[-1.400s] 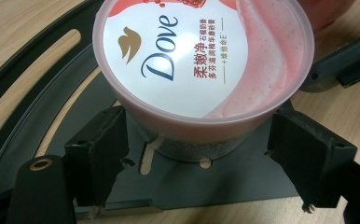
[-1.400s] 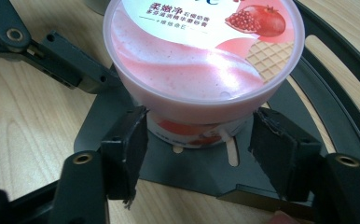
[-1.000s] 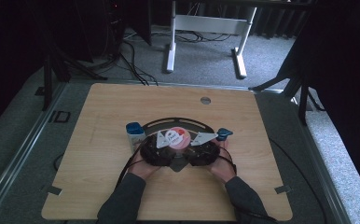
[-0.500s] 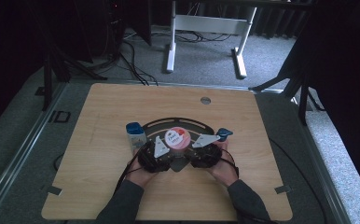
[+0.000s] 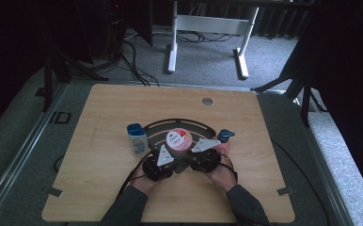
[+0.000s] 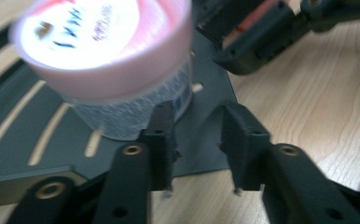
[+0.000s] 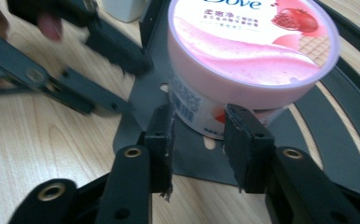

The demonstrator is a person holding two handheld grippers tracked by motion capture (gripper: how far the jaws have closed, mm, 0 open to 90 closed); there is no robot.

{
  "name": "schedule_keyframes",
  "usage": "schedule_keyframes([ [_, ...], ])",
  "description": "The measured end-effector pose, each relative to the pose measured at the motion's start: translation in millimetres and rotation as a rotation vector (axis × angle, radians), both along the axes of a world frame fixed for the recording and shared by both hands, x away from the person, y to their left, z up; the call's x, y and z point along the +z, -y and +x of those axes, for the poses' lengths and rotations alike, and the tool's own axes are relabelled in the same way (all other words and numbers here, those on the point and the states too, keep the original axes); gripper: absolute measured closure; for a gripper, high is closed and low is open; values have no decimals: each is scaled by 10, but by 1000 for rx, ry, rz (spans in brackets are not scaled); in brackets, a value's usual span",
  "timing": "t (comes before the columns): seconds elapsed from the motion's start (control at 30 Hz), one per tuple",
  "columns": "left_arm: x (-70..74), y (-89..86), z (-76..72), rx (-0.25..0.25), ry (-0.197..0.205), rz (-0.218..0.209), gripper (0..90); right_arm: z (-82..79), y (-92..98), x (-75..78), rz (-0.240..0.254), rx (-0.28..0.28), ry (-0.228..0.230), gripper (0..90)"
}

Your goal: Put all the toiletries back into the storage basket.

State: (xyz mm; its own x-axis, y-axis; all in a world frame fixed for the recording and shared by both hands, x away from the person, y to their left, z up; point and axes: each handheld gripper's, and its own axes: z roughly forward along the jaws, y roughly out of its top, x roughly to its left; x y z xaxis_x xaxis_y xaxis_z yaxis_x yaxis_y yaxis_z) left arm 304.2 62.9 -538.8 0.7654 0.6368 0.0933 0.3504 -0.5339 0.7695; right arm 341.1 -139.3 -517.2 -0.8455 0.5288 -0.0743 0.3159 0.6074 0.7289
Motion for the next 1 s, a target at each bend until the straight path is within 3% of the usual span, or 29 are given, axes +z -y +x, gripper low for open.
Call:
schedule_keyframes([
  [0.47, -157, 79, 56, -34, -46, 31, 891, 0, -89, -44, 11, 24, 3, 895],
  [0.77, -184, 94, 54, -49, -34, 38, 900, 12, -138, -66, 17, 18, -2, 900],
  [1.0, -211, 63, 56, -57, -39, 9, 900, 16, -135, -72, 31, 11, -5, 900],
])
